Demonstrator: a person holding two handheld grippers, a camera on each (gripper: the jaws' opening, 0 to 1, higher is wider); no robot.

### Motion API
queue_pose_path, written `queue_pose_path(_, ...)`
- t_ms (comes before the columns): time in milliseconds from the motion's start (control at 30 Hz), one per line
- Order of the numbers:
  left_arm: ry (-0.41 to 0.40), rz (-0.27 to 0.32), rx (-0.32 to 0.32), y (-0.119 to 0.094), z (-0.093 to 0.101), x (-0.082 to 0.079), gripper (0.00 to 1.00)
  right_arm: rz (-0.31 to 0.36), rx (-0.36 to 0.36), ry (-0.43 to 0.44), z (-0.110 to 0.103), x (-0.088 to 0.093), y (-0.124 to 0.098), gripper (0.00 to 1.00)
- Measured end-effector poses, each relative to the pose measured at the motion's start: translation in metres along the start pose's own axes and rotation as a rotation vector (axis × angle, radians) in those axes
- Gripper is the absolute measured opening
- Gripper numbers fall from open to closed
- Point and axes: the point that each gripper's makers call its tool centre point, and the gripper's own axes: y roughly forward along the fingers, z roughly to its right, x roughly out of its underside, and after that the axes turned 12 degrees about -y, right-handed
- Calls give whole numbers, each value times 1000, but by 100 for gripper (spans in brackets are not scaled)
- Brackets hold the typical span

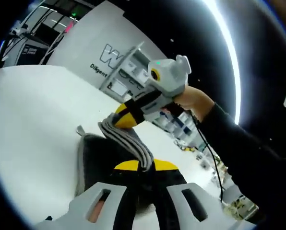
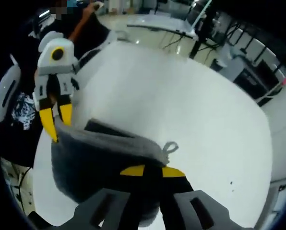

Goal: Open the folded towel by lifting each exposed corner and separating the folded layers until the towel lies flat within the target outline without major curled edges

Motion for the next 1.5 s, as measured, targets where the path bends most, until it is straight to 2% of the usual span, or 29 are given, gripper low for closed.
queue_pose_path(133, 15, -14, 17, 6, 11, 7, 6, -6, 22, -14, -5, 5, -7, 4)
queue_pose_path(300, 44, -16, 35, 11, 24, 9, 7, 10, 67, -32, -6, 11, -21, 3)
queue_pose_path(500, 54, -37, 57, 18, 35, 18, 7, 32, 98, 16, -12, 19, -32, 4)
queue_pose_path(633, 73, -49, 56, 23, 40, 25, 7, 20, 120, 37, -14, 30, -38, 4)
queue_pose_path(800, 105, -55, 68, 30, 50, 32, 7, 42, 148, 76, -20, 42, -47, 4)
queue_pose_path(1067, 162, -99, 73, 42, 58, 52, 7, 83, 185, 137, -40, 69, -55, 5)
queue_pose_path(1400, 222, -142, 91, 54, 70, 70, 7, 96, 216, 166, -57, 88, -63, 5)
queue_pose_path(1500, 247, -175, 95, 60, 74, 80, 7, 96, 221, 178, -66, 97, -63, 6)
